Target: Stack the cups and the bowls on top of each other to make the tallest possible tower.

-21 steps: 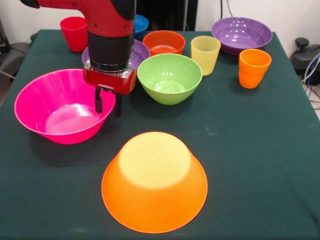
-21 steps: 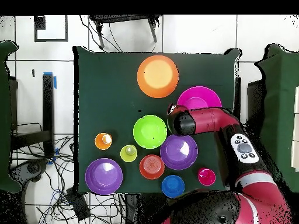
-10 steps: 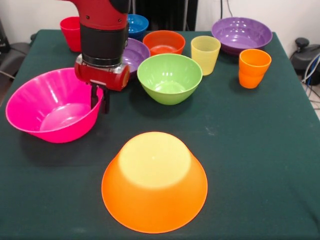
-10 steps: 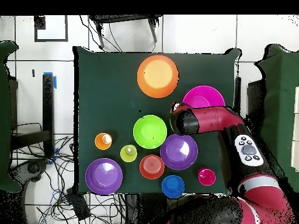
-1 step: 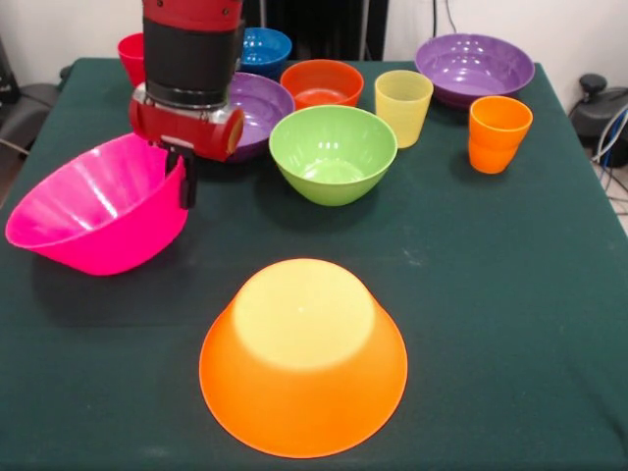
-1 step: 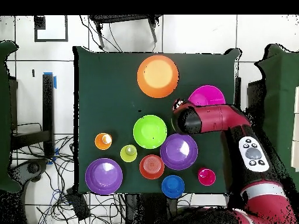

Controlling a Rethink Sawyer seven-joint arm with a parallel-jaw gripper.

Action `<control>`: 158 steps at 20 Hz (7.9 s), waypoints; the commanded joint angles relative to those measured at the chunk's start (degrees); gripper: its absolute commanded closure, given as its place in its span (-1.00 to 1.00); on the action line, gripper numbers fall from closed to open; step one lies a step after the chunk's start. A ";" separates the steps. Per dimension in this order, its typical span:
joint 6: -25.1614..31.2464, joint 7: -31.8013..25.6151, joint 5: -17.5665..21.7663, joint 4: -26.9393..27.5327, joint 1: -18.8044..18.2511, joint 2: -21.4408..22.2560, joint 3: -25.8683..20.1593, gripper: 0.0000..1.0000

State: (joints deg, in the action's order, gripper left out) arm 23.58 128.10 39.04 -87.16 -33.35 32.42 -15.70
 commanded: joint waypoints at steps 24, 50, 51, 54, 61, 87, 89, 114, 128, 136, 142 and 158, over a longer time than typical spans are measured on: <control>39.50 -4.95 0.06 37.09 22.00 -6.79 0.61 1.00; 47.57 -3.33 -1.52 47.75 27.24 -13.01 3.27 1.00; 48.14 -3.34 -1.77 48.11 27.43 -13.09 3.32 1.00; 49.89 -3.12 -2.50 49.01 28.13 -13.26 3.61 1.00; 52.35 -2.25 -3.26 52.06 29.76 -14.60 4.25 1.00; 62.49 -6.00 0.70 71.16 32.56 -25.72 4.81 1.00; 63.79 -6.16 0.93 72.01 32.67 -26.13 5.17 1.00; 62.80 -4.69 -1.44 76.93 33.63 -31.73 3.98 1.00; 62.81 -5.10 -1.89 77.54 33.67 -32.06 4.05 1.00; 60.12 -6.09 -3.03 75.79 33.40 -31.55 4.14 -1.00; 61.47 -6.98 -3.51 76.66 33.02 -31.78 2.77 -1.00; 52.13 -5.41 -14.87 63.92 30.82 -23.70 5.62 -1.00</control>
State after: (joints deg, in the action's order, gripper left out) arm 80.86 128.10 27.21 -12.86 -1.03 4.08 -7.80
